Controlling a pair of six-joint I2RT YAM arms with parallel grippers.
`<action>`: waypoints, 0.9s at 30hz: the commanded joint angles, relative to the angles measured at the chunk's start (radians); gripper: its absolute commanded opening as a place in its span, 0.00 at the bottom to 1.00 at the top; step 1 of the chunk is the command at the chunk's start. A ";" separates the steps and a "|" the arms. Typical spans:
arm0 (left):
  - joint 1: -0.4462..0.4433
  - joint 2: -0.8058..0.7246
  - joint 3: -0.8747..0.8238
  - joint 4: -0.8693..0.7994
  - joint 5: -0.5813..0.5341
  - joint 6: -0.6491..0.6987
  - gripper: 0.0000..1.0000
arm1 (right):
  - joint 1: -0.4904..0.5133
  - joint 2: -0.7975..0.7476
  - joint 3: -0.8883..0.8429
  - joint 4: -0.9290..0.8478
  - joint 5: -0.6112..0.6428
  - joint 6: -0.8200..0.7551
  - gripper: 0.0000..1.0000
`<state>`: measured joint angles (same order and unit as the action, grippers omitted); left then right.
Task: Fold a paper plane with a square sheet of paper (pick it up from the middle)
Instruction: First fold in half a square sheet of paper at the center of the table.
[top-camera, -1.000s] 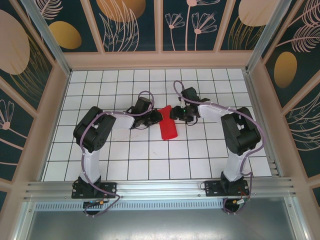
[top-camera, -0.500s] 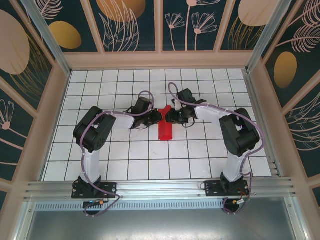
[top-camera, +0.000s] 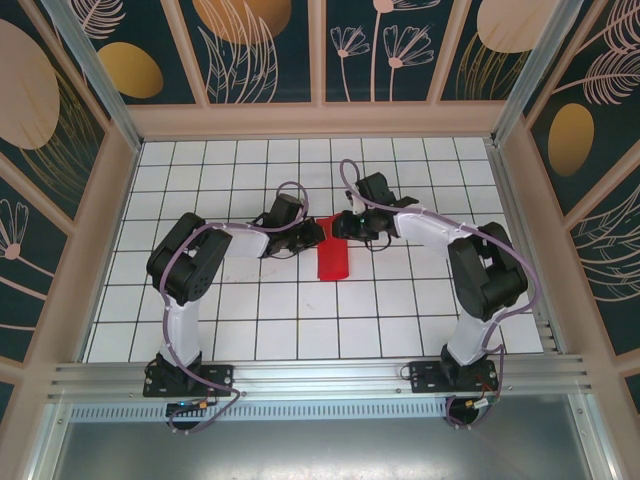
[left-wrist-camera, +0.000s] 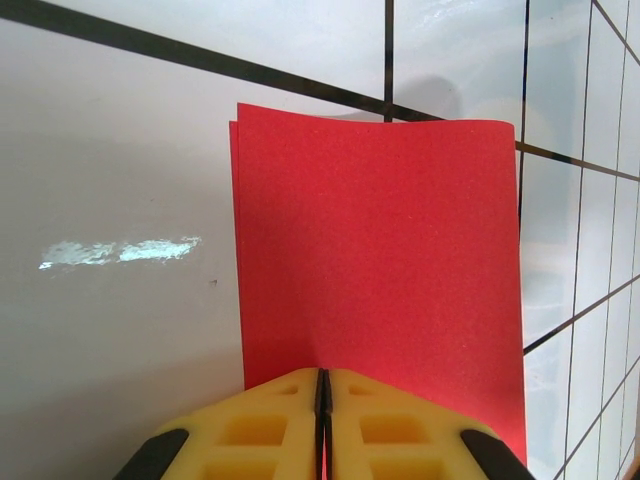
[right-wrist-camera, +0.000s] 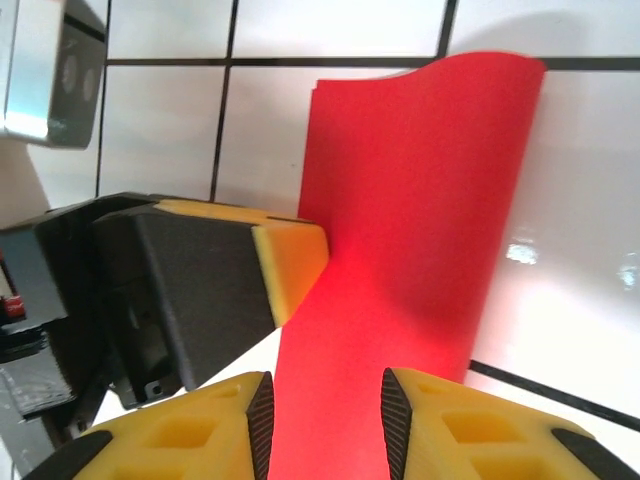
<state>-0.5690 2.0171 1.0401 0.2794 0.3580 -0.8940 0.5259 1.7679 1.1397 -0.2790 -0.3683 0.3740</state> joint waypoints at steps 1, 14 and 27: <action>-0.002 0.064 -0.018 -0.123 -0.047 0.020 0.13 | 0.016 0.031 0.022 0.007 -0.074 0.006 0.37; -0.003 0.056 -0.018 -0.111 -0.036 0.015 0.15 | 0.016 0.116 0.020 -0.041 -0.013 -0.006 0.35; -0.004 0.053 -0.021 -0.099 -0.027 0.012 0.15 | 0.016 0.124 0.009 -0.039 0.014 -0.005 0.35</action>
<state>-0.5690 2.0171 1.0401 0.2825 0.3622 -0.8944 0.5369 1.8713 1.1408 -0.2962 -0.3641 0.3725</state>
